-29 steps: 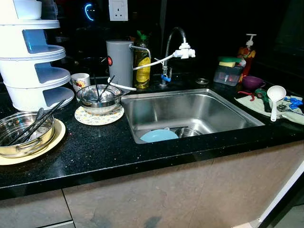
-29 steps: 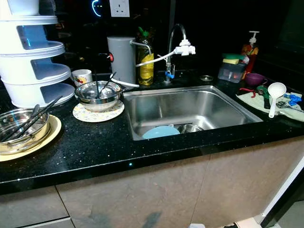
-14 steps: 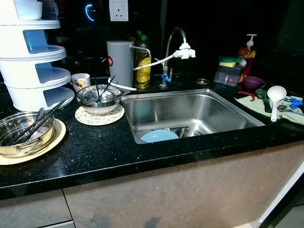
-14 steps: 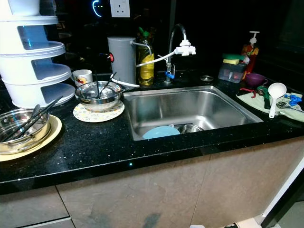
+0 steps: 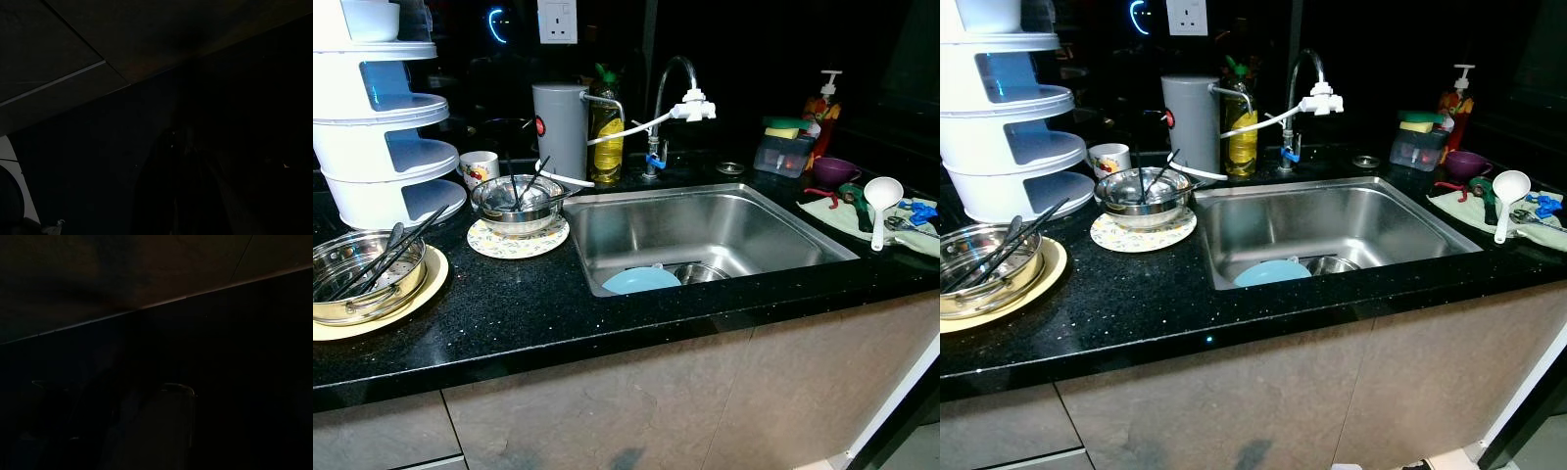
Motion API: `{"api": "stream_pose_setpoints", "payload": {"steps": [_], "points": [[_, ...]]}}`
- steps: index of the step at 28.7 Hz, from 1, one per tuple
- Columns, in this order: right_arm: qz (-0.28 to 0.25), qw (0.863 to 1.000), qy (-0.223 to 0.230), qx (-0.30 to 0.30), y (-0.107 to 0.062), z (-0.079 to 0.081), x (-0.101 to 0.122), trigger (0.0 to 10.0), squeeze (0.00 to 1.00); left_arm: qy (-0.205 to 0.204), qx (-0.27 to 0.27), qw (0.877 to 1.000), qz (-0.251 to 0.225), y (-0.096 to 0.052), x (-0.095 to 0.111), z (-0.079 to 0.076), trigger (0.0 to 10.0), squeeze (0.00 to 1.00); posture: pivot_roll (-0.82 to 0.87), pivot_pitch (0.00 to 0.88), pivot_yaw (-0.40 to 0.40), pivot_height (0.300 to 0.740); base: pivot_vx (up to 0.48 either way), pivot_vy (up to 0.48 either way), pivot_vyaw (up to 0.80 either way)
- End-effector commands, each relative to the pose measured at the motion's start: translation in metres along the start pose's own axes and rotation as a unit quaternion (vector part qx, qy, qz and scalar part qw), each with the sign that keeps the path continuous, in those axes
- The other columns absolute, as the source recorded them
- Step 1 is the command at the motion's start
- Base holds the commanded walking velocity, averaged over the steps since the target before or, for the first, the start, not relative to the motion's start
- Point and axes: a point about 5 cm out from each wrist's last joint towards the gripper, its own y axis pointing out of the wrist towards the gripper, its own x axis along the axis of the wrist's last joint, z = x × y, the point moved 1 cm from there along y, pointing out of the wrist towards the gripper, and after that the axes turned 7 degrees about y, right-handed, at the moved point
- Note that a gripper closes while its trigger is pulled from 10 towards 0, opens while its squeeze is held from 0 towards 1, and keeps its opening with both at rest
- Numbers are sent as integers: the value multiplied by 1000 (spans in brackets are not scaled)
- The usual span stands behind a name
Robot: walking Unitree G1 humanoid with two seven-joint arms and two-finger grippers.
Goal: Kitchen organization
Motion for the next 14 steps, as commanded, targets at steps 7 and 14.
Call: {"api": "stream_pose_setpoints", "payload": {"steps": [7, 14], "points": [[7, 1000, -13, -2, -1, -1, -4, 10000, 0, 0, 1, 1000, 8, 0, -2, 1, 10000, 0, 41, 40, -44, 740, 0, 0, 0], [2, 1000, -13, -1, 1, 1, 3, 10000, 0, -4, 7, 1000, 3, 2, 4, 7, 10000, 0, 45, 86, -44, 740, 0, 0, 0]]}}
